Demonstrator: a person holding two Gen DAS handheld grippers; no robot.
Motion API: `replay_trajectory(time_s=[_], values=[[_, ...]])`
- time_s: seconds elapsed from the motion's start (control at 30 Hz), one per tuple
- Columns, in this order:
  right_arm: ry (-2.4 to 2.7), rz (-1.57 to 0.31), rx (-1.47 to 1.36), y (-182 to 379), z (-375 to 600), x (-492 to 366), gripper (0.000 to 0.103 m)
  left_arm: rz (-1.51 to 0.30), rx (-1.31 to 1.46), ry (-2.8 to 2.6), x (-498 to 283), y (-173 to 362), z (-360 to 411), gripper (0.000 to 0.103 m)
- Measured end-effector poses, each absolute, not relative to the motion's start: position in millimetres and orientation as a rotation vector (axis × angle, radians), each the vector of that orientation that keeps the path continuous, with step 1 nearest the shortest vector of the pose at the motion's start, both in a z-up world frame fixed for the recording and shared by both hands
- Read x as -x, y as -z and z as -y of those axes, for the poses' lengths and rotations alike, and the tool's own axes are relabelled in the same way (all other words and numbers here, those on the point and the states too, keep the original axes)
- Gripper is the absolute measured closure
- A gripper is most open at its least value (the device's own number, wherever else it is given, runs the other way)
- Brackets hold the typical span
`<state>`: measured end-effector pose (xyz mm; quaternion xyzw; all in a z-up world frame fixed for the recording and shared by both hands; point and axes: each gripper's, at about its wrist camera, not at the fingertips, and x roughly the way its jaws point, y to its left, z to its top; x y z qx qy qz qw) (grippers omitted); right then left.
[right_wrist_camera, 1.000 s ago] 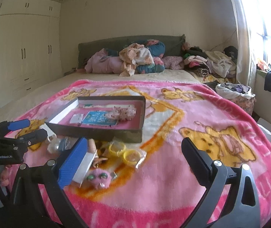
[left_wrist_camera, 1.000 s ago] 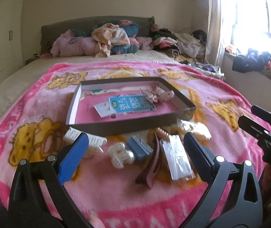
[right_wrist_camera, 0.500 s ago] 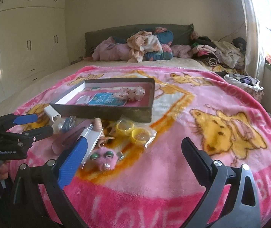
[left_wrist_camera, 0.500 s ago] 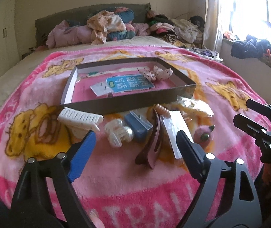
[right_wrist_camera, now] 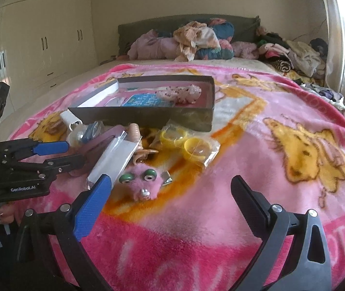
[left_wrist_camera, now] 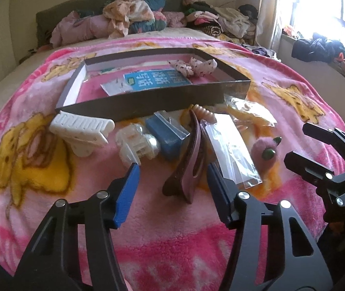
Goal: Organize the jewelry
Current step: 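Grasp the brown hair claw with the left tool while the right tool grasps the pink pom-pom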
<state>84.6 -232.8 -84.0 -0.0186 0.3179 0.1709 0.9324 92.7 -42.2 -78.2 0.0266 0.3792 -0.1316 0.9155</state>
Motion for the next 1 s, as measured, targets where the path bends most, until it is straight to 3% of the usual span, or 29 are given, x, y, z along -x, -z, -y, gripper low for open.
replay_trajectory(time_s=[0.13,0.2,0.43,0.6,0.73,0.77,0.8,1.0], values=[[-0.359,-0.673,0.049,91.5,226.7,-91.8,0.008,-0.791,-0.053,0.277,-95.4,82.1,43.4,0.055],[-0.369,-0.686,0.058,94.6,223.4,-95.0,0.017,-0.794,-0.051,0.278,-97.0,83.7,44.0,0.056],[-0.389,-0.685,0.071,99.3,215.2,-101.9,0.033,-0.804,-0.042,0.288,-103.2,88.6,47.5,0.06],[-0.423,-0.688,0.069,101.2,210.9,-103.8,0.054,-0.808,-0.05,0.294,-105.4,90.8,51.3,0.065],[-0.425,-0.678,0.061,100.2,211.6,-104.0,0.056,-0.814,-0.056,0.309,-106.8,92.6,56.4,0.073],[-0.434,-0.674,0.048,99.4,213.3,-104.4,0.068,-0.814,-0.062,0.309,-106.6,92.9,57.9,0.073],[-0.439,-0.673,0.04,98.4,214.0,-104.0,0.072,-0.815,-0.065,0.308,-107.1,92.9,58.4,0.073],[-0.436,-0.664,0.038,96.9,216.1,-101.4,0.073,-0.81,-0.071,0.324,-103.4,89.8,60.2,0.084]])
